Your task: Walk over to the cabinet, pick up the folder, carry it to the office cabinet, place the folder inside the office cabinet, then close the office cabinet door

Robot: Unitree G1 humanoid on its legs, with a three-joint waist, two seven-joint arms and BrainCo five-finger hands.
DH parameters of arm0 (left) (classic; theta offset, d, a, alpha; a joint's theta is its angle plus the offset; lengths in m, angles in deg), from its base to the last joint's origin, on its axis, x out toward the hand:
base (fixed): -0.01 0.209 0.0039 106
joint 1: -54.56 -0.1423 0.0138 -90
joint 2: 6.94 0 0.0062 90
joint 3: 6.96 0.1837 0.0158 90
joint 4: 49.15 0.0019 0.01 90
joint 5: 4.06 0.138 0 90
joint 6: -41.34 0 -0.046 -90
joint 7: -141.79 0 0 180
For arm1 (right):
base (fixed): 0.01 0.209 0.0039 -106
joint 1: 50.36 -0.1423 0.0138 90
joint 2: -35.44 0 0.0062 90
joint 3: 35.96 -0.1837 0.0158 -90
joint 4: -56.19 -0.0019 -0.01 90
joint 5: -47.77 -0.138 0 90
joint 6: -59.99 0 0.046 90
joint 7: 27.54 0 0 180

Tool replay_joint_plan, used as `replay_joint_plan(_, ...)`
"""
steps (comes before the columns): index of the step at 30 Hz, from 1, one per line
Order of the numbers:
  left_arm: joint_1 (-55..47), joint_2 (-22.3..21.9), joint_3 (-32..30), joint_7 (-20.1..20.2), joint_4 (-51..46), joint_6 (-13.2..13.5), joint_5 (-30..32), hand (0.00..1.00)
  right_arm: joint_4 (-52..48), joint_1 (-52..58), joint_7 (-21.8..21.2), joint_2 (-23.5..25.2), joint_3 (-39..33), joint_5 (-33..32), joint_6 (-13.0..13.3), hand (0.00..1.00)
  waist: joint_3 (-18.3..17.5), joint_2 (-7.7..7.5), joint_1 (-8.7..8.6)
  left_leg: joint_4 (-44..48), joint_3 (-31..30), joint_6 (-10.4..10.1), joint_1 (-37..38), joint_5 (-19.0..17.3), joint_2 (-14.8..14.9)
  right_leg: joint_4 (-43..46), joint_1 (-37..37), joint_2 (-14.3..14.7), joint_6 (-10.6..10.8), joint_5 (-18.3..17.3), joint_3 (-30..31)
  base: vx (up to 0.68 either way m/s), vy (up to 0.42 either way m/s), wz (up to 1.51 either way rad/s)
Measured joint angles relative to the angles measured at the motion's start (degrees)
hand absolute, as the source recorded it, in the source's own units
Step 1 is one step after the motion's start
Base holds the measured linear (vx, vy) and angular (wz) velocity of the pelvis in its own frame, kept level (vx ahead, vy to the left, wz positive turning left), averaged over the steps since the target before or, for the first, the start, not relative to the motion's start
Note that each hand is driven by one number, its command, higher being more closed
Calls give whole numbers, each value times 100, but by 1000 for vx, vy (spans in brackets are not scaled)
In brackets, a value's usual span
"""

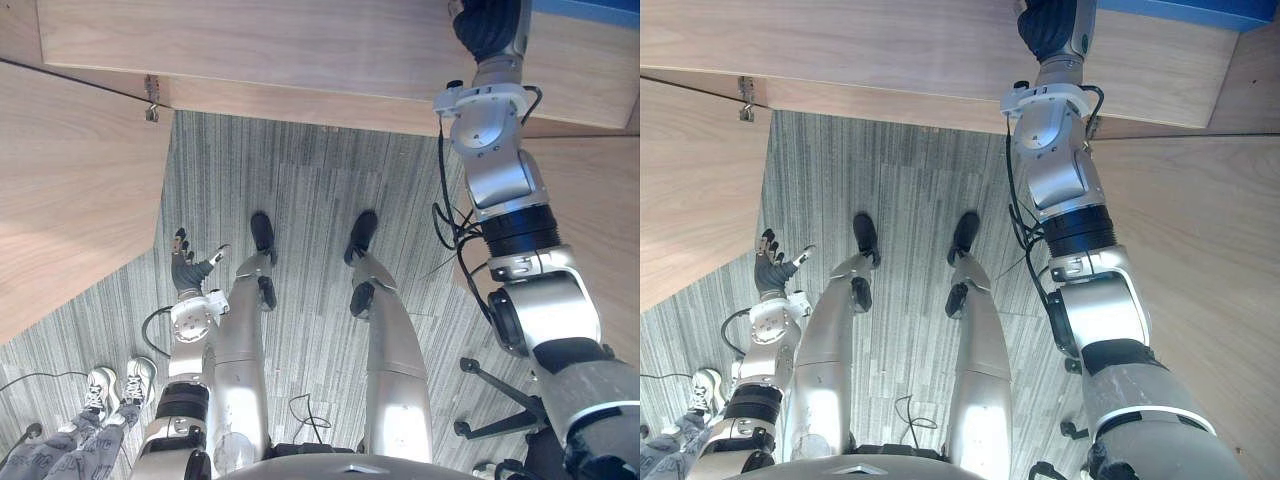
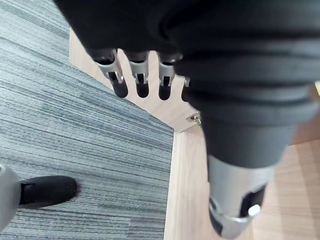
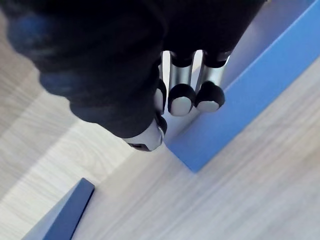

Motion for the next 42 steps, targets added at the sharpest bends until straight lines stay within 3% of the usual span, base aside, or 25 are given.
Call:
replay_joint_plan(19,2,-2,19,-114,-50,31,-52,0,618,-155,-2,0,-183,-373,1,100,2,6,45,-165,-117,-80,-133,99,-122,89,-129,-120,-39,-64,-142,10,-5,5)
replay_joint_plan(24,0,3,19,-114,-263,61,-57,0,620,-236,-14,-92,-197,-822,7,100,1,14,68,-188,-121,-69,-133,124,-140,87,-130,-131,-39,-64,-150,1,-1,1)
replay_joint_plan(32,-1,8,15,-97,-276,87,-262,0,659,-507,-223,-213,-240,-2311,135,100,25,207,66,-277,-130,-45,-104,229,-164,102,-134,-149,-40,-62,-163,2,-6,1)
replay_joint_plan(42,-1,1,12,-52,-334,82,-270,0,801,-629,-267,-186,-446,-3324,227,100,24,213,65,-304,-133,-43,-64,315,-167,148,-131,-151,-64,-40,-163,-1,-3,0)
